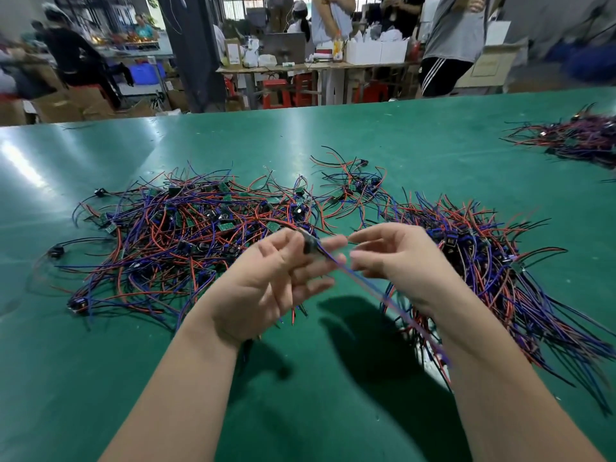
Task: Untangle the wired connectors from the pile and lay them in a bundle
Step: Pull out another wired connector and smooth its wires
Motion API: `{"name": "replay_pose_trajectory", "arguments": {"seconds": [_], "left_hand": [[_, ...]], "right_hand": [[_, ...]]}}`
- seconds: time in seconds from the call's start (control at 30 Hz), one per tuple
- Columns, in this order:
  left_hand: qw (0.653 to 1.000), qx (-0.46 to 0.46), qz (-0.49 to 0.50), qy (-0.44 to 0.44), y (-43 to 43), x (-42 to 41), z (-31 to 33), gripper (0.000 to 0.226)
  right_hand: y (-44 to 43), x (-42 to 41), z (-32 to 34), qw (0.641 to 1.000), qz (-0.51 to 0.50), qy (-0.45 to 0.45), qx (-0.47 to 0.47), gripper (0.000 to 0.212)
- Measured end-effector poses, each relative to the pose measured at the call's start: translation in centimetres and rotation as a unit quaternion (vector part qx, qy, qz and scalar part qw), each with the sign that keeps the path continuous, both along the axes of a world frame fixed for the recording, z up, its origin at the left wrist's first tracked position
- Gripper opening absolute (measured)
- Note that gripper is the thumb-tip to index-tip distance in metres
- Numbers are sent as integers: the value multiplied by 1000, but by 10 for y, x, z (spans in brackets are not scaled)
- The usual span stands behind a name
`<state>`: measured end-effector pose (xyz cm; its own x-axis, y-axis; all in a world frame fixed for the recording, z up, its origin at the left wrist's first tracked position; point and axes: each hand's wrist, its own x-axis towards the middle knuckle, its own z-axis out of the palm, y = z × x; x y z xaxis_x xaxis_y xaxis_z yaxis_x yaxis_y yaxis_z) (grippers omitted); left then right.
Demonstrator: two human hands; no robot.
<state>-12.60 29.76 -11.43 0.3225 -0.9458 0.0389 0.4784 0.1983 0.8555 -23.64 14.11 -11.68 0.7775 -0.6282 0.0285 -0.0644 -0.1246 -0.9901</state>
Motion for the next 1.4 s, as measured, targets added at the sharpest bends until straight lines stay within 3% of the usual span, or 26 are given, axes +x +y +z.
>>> {"name": "replay_pose_trajectory", "arguments": {"seconds": [0.07, 0.13, 0.23, 0.37, 0.5, 0.67, 0.8, 0.9, 1.0, 1.17, 1.33, 1.4], "left_hand": [[997, -16, 71, 34, -4, 3, 0, 61], [989, 2, 136, 64, -9, 3, -3, 65], [980, 35, 188, 61, -15, -5, -7, 35], [985, 31, 168, -13, -19, -17, -9, 13], [987, 21, 129, -97, -20, -17, -10, 25], [992, 39, 107, -53, -20, -16, -6, 20], [977, 77, 143, -136, -20, -23, -9, 22], [971, 116, 146, -150, -22, -28, -11, 23], [964, 174, 68, -187, -19, -29, -11, 22], [929, 247, -83, -264, -13, -31, -14, 13], [898, 281, -128, -313, -6, -22, -14, 15], [910, 279, -80, -295, -8, -22, -16, 11]], "right_hand": [[8, 0, 2, 997, 72, -2, -5, 22], [18, 4, 5, 992, 110, -63, 16, 23], [27, 8, 7, 982, 84, -155, 67, 18], [26, 9, 10, 958, 24, -198, 207, 11], [18, 5, 15, 943, 15, -195, 269, 14], [12, 1, 15, 949, 42, -190, 247, 16], [13, 3, 7, 984, 42, -118, 126, 7], [9, 4, 6, 990, -26, -121, 70, 9], [0, 0, 11, 980, -116, -161, 32, 12], [-10, -7, 16, 952, -198, -223, 65, 16], [-10, -7, 15, 938, -191, -240, 164, 14], [-14, -6, 16, 923, -206, -258, 196, 13]]}}
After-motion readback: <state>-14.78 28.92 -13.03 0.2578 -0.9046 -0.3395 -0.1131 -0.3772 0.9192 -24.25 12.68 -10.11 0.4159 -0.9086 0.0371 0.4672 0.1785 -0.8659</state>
